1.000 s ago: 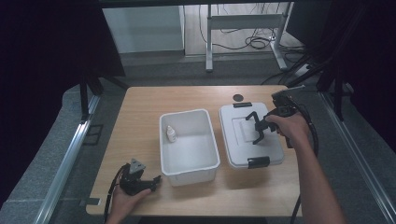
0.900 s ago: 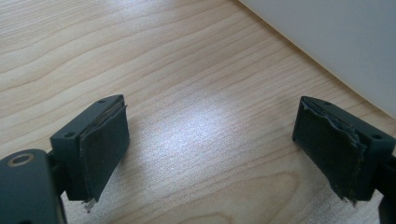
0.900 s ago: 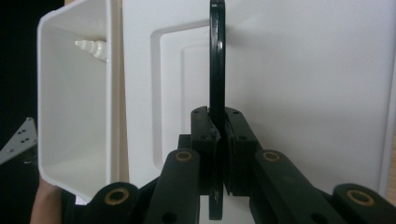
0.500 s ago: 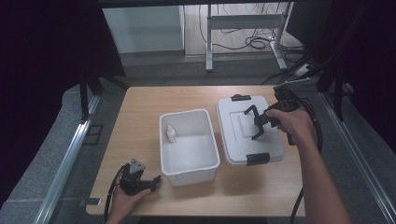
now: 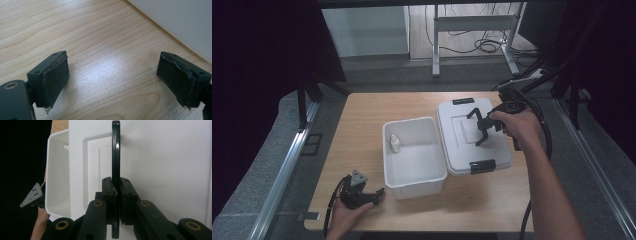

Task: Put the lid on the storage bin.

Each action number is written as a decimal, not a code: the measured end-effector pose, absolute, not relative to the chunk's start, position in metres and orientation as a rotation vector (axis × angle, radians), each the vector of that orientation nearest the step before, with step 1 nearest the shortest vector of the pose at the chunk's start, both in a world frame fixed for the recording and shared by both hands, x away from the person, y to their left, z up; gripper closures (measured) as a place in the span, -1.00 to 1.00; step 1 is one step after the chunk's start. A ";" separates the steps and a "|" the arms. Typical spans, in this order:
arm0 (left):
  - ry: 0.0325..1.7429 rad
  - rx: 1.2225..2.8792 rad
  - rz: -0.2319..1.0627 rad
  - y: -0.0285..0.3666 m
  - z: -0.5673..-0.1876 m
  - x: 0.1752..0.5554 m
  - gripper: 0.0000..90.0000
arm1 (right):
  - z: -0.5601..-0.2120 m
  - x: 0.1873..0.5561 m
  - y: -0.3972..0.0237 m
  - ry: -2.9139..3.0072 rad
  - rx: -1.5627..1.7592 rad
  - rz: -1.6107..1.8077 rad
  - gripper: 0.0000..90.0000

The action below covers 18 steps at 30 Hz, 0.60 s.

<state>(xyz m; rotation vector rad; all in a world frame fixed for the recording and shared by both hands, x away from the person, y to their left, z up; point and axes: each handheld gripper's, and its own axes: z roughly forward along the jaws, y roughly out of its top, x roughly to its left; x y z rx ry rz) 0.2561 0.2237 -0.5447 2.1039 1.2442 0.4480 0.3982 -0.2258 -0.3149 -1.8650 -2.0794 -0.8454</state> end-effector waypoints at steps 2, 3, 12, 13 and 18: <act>1.244 2.106 0.449 0.224 -0.545 0.256 -0.76 | -0.314 0.398 -0.223 -2.072 -1.863 -0.842 0.86; 1.244 2.106 0.449 0.224 -0.545 0.256 -0.76 | -0.314 0.398 -0.221 -2.067 -1.864 -0.844 0.87; 1.244 2.106 0.448 0.224 -0.545 0.256 -0.76 | -0.312 0.399 -0.217 -2.058 -1.861 -0.851 0.86; 1.244 2.105 0.449 0.224 -0.545 0.256 -0.76 | -0.312 0.399 -0.216 -2.053 -1.861 -0.851 0.86; 1.247 2.103 0.447 0.224 -0.545 0.256 -0.76 | -0.310 0.398 -0.213 -2.043 -1.857 -0.855 0.86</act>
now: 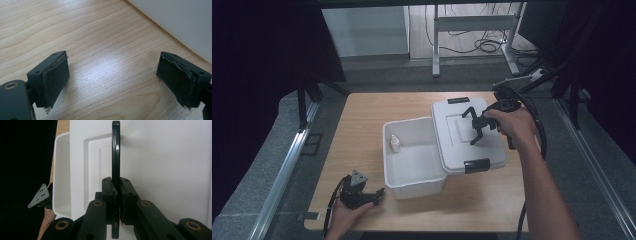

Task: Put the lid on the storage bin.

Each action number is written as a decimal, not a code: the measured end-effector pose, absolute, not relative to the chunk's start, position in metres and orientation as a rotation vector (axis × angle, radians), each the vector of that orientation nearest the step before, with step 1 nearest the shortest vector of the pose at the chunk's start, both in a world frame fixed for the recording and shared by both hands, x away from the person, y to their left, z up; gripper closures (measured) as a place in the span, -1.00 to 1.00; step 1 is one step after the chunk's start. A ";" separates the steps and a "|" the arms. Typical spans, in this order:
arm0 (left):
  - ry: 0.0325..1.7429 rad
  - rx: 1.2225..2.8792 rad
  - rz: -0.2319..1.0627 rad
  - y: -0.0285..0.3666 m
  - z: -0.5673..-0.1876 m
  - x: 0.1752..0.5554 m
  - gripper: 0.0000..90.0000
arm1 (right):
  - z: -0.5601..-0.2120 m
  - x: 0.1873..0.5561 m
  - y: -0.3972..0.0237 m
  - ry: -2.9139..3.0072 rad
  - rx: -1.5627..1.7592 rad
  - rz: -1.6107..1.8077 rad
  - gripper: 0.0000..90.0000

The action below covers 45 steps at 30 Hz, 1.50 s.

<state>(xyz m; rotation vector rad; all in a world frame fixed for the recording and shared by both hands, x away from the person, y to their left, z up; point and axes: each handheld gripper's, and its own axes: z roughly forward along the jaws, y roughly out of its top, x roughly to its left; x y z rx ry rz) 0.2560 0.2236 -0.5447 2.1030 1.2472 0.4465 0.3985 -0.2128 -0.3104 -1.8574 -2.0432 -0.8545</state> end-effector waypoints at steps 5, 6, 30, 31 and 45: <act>1.247 2.103 0.447 0.224 -0.545 0.256 -0.76 | -0.311 0.399 -0.204 -2.045 -1.852 -0.852 0.86; 1.247 2.102 0.448 0.224 -0.545 0.256 -0.76 | -0.311 0.399 -0.203 -2.042 -1.854 -0.848 0.86; 1.241 2.101 0.448 0.224 -0.545 0.257 -0.76 | -0.322 0.406 -0.148 -2.037 -1.795 -0.806 0.86; 1.241 2.101 0.448 0.224 -0.545 0.257 -0.76 | -0.322 0.406 -0.148 -2.037 -1.795 -0.806 0.86; 1.236 2.104 0.447 0.224 -0.545 0.257 -0.76 | -0.324 0.410 -0.125 -2.034 -1.784 -0.775 0.86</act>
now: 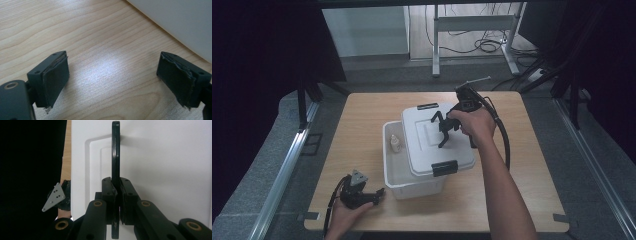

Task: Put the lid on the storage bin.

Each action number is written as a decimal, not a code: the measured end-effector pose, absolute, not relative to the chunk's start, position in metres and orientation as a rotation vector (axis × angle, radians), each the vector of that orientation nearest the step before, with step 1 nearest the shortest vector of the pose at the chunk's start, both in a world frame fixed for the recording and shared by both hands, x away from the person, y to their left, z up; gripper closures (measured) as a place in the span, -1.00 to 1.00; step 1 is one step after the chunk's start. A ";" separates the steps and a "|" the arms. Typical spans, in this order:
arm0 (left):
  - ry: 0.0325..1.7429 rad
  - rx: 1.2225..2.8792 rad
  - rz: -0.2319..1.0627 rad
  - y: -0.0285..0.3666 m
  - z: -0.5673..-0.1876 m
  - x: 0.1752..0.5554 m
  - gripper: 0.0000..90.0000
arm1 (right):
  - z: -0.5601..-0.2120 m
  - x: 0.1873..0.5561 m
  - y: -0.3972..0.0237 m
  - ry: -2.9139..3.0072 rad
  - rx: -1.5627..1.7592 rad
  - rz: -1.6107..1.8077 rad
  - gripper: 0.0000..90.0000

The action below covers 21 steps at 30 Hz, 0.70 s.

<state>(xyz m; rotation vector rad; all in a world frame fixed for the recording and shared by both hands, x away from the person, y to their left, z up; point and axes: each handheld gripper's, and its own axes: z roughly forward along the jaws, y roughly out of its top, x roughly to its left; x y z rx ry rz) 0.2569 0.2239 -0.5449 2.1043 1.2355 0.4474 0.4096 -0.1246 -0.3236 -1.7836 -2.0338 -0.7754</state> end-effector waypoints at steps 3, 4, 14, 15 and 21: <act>1.235 2.105 0.447 0.224 -0.545 0.257 -0.76 | -0.322 0.408 -0.120 -2.034 -1.784 -0.769 0.86; 1.235 2.105 0.448 0.224 -0.545 0.257 -0.76 | -0.321 0.407 -0.117 -2.034 -1.785 -0.769 0.86; 1.233 2.106 0.447 0.224 -0.545 0.257 -0.76 | -0.319 0.401 -0.097 -2.037 -1.762 -0.768 0.86; 1.232 2.106 0.447 0.224 -0.545 0.257 -0.76 | -0.320 0.401 -0.095 -2.038 -1.759 -0.766 0.86; 1.230 2.108 0.446 0.224 -0.545 0.258 -0.76 | -0.326 0.401 -0.081 -2.040 -1.753 -0.744 0.86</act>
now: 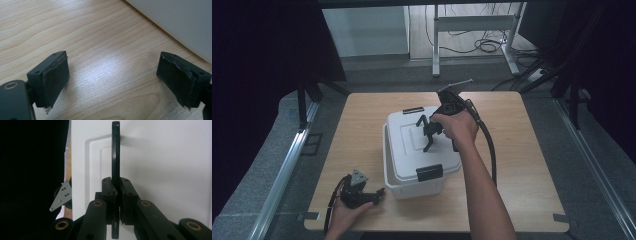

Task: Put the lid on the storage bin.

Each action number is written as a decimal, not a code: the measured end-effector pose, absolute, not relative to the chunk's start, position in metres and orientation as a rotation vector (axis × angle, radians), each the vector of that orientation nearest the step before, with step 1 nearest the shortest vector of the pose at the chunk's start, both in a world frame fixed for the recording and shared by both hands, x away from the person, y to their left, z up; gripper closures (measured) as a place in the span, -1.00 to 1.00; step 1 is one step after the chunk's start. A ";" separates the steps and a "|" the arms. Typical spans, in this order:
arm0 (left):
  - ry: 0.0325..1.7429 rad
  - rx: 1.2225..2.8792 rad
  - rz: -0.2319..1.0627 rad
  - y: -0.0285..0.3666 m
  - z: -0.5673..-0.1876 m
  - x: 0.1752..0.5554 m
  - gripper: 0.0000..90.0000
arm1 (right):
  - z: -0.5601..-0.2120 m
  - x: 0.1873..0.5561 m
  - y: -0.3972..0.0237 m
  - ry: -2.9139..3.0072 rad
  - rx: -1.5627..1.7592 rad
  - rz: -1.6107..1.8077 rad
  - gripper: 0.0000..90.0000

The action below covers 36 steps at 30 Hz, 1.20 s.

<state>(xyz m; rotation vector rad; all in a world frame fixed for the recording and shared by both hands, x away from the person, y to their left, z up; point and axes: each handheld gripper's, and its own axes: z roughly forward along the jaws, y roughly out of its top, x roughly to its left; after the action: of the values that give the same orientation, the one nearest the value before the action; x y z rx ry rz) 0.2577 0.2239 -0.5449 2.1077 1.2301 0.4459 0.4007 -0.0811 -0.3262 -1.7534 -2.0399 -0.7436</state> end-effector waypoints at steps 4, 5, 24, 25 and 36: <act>1.230 2.107 0.446 0.224 -0.545 0.258 -0.76 | -0.330 0.399 -0.075 -2.027 -1.775 -0.741 0.86; 1.230 2.107 0.446 0.224 -0.545 0.258 -0.76 | -0.331 0.398 -0.074 -2.022 -1.779 -0.740 0.86; 1.230 2.108 0.446 0.224 -0.545 0.258 -0.76 | -0.349 0.391 -0.055 -1.970 -1.811 -0.737 0.86; 1.229 2.107 0.446 0.224 -0.545 0.258 -0.76 | -0.352 0.391 -0.055 -1.959 -1.813 -0.738 0.86; 1.231 2.106 0.442 0.224 -0.545 0.258 -0.76 | -0.366 0.390 -0.062 -1.927 -1.814 -0.757 0.86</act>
<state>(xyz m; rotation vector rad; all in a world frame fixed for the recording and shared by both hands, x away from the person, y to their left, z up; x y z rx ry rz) 0.2578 0.2238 -0.5450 2.1058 1.2310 0.4415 0.3904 -0.0622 -0.3659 -1.8141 -1.9269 -0.7568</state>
